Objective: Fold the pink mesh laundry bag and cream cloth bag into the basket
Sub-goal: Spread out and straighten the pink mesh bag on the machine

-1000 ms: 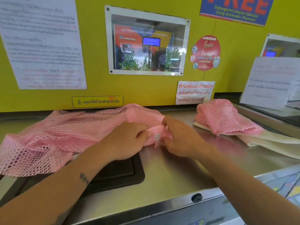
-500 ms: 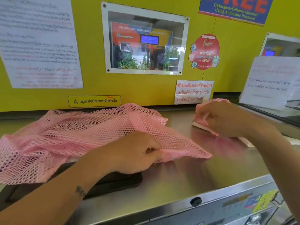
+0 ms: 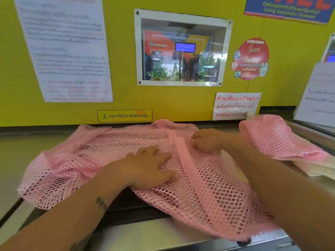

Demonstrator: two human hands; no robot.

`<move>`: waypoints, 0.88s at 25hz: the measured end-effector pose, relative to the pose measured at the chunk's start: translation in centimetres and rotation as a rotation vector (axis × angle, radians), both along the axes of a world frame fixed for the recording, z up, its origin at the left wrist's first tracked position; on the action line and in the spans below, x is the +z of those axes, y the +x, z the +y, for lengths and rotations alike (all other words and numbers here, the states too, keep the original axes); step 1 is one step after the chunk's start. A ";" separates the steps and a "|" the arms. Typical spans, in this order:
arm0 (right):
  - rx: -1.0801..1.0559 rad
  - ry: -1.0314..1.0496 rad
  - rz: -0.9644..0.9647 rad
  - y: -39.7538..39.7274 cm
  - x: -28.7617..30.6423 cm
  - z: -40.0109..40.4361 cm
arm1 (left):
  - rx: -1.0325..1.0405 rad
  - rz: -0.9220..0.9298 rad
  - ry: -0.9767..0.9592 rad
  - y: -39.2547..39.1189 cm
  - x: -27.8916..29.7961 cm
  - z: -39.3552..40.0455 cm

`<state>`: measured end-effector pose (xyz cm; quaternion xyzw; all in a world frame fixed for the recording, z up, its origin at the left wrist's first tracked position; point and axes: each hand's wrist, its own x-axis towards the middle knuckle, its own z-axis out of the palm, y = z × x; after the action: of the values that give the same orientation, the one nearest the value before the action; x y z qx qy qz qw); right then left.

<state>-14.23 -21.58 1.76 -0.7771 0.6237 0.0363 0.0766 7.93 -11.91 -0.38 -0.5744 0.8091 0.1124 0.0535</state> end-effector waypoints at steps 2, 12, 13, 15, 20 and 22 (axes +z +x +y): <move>-0.033 -0.070 0.088 -0.6 -0.7 -1.1 | -0.044 0.154 -0.041 0.0 0.6 -0.1; 0.074 0.248 -0.201 -2.0 0.4 2.0 | -0.048 0.237 -0.088 0.9 1.2 -0.8; 0.061 0.233 -0.194 -2.0 0.8 2.2 | -0.043 0.307 -0.118 1.3 1.6 -0.5; 0.061 0.192 -0.042 -1.1 2.0 2.9 | -0.035 0.386 -0.202 2.3 2.6 0.3; 0.401 0.022 0.033 5.3 6.4 9.8 | 0.039 0.332 -0.464 7.9 3.8 3.7; 0.518 0.132 -0.034 7.9 6.0 12.8 | 0.172 0.291 -0.420 10.0 2.6 5.4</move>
<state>-6.36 -8.81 7.73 -0.9047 0.3987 0.0823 0.1259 17.90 -6.50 2.26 -0.6175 0.7619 0.0273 -0.1935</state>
